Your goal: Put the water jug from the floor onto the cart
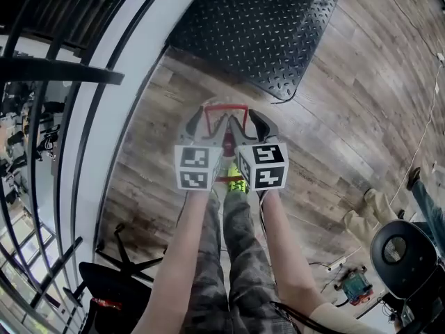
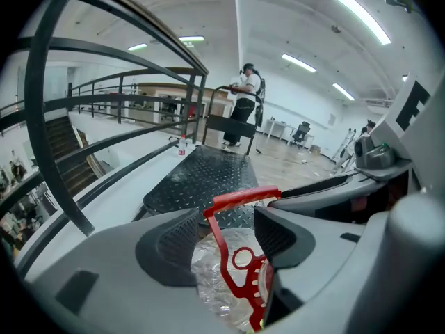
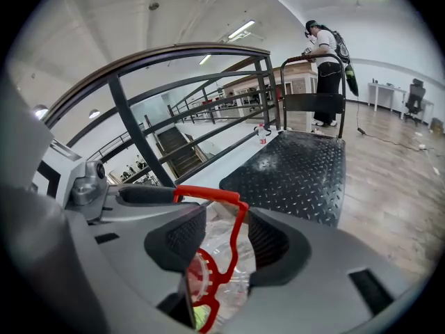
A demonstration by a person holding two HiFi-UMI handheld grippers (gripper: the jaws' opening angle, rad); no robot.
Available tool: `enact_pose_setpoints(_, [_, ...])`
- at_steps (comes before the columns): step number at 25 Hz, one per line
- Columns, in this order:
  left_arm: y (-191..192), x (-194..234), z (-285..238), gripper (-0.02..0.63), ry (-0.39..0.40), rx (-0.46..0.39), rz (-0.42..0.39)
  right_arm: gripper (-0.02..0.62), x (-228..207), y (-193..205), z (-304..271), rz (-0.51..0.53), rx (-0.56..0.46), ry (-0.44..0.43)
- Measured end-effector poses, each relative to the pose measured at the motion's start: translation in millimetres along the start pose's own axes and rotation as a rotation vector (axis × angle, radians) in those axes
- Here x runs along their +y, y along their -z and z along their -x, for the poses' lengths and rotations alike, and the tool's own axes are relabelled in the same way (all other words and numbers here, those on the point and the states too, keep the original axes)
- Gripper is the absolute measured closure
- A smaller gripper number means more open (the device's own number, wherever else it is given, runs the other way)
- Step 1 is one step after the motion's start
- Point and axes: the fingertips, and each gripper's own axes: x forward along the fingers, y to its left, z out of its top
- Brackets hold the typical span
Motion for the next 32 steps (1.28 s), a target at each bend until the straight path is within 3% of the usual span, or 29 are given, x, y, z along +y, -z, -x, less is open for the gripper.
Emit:
enact_pose_setpoints(12, [0.2, 2.0, -14.9, 0.383, 0.024, -0.008, 0.038, 0.428, -7.5, 6.3, -14.8, 0.008, 0.01, -0.027])
enact_pose_setpoints(22, [-2.6, 2.0, -13.1, 0.383, 0.02, -0.014, 0.027, 0.531, -14.9, 1.2, -11.8, -0.029, -0.023, -0.013])
enact_pose_setpoints(32, [8.3, 8.1, 4.6, 0.497, -0.032, -0.02, -0.045, 0.555, -8.1, 4.8, -0.9, -0.077, -0.084, -0.009])
